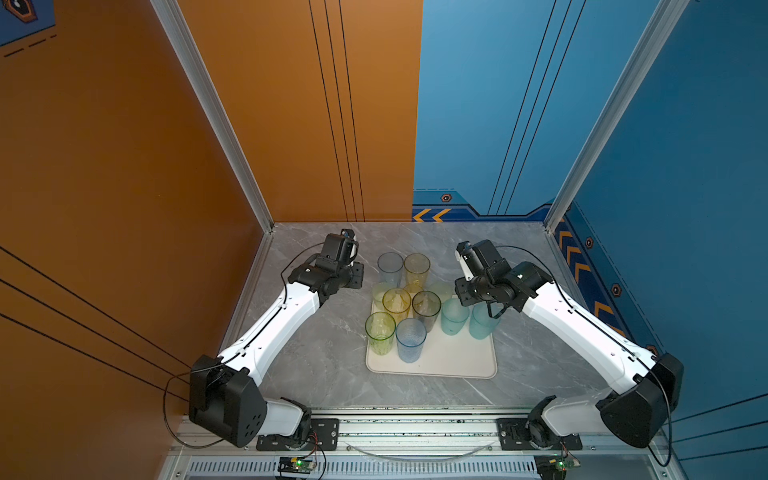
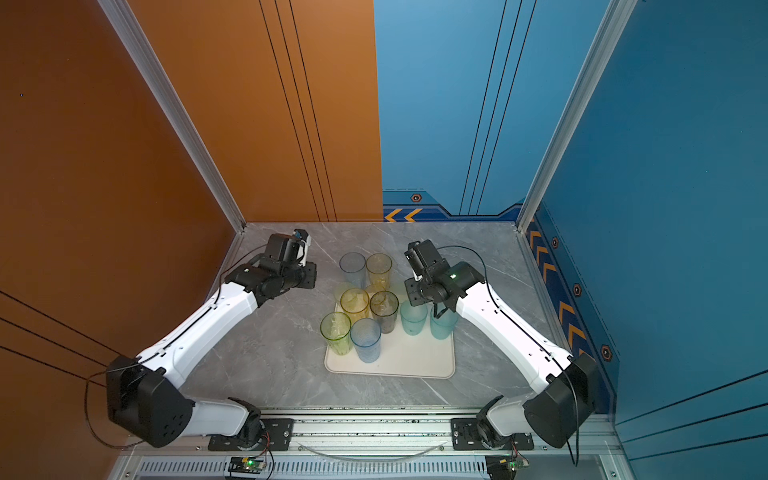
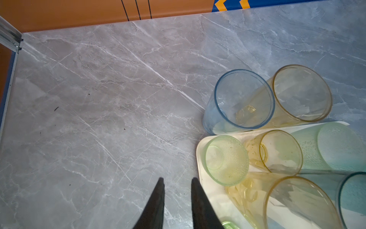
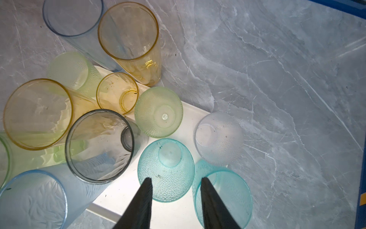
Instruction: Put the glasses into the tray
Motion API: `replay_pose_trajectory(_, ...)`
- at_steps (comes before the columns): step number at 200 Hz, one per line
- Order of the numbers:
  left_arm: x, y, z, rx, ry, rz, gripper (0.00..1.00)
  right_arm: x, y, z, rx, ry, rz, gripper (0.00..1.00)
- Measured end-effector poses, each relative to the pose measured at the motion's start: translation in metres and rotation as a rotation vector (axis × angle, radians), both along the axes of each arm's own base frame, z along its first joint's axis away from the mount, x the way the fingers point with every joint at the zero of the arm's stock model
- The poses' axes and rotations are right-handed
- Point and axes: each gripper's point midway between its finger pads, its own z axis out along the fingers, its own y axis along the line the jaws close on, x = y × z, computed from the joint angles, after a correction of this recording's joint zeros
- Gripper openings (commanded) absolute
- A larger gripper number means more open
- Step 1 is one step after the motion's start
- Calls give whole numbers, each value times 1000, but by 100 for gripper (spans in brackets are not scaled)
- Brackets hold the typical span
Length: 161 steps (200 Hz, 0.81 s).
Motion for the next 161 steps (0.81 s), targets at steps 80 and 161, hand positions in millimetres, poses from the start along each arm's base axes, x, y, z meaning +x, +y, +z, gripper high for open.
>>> replay_pose_trajectory(80, 56, -35, -3, -39, 63, -92, 28, -3, -16, 10, 33, -23, -33, 41)
replay_pose_trajectory(161, 64, -50, -27, -56, 149, -136, 28, 0, -24, 6, 36, -14, -55, 41)
